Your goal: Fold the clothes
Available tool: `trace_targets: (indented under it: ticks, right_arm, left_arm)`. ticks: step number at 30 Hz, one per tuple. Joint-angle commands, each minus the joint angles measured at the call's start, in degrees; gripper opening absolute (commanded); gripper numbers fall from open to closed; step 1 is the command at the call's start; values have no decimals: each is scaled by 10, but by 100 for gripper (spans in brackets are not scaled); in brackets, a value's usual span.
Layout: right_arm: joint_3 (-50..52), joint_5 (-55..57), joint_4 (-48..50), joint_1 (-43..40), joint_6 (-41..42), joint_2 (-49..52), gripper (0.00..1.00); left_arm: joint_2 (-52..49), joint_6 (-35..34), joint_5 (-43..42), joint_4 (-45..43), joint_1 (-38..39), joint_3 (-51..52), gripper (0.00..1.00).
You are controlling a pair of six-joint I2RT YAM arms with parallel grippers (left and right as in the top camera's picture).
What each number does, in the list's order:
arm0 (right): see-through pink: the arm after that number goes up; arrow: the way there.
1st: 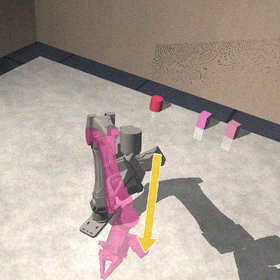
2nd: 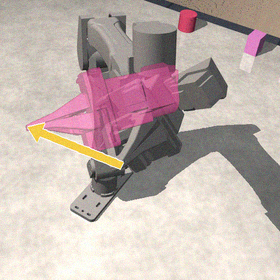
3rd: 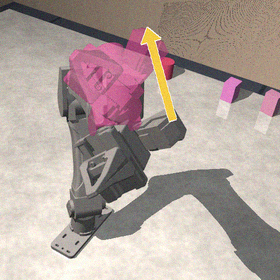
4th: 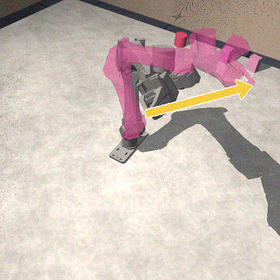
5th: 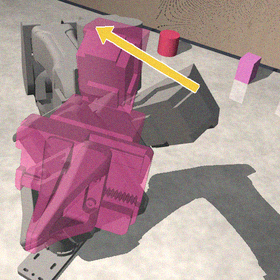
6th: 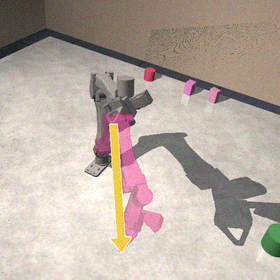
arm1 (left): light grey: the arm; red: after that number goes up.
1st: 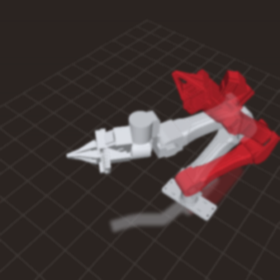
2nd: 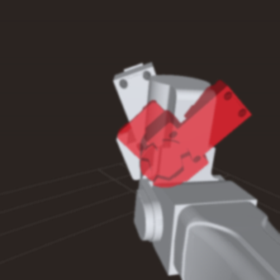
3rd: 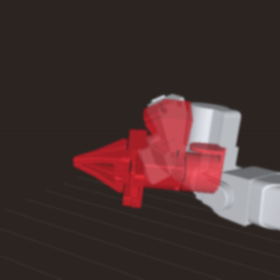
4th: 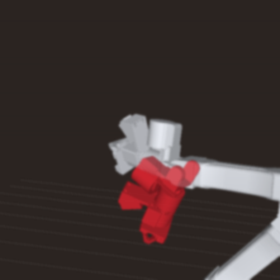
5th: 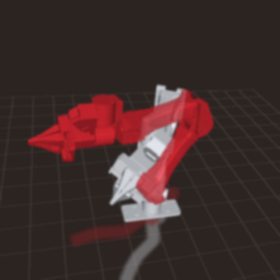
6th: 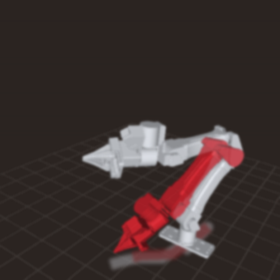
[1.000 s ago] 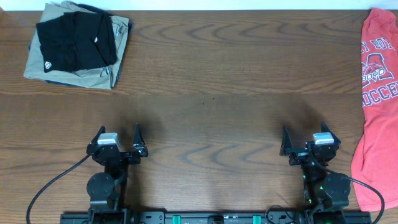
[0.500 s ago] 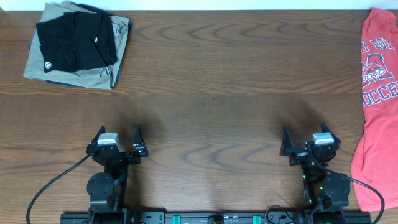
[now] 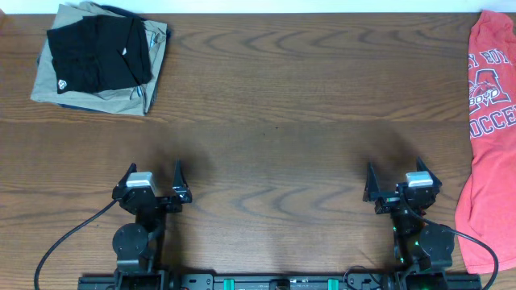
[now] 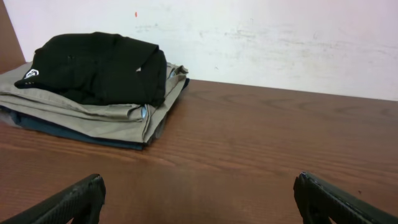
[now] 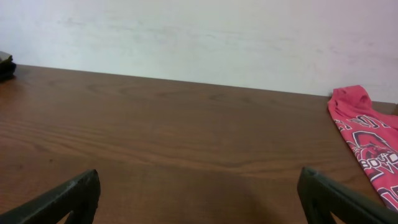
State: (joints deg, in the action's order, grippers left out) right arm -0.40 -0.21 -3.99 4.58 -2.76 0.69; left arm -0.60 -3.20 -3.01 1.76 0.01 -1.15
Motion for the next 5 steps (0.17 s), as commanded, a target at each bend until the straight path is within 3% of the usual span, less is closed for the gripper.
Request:
trace_targets:
  ticks: [1, 5]
  right_arm:
    - [1, 6, -3, 3, -7, -4, 99]
    - [1, 6, -2, 3, -7, -4, 99]
  left_arm:
    - [4, -5, 9, 21, -3, 9, 98]
    - [4, -5, 9, 21, -3, 9, 98]
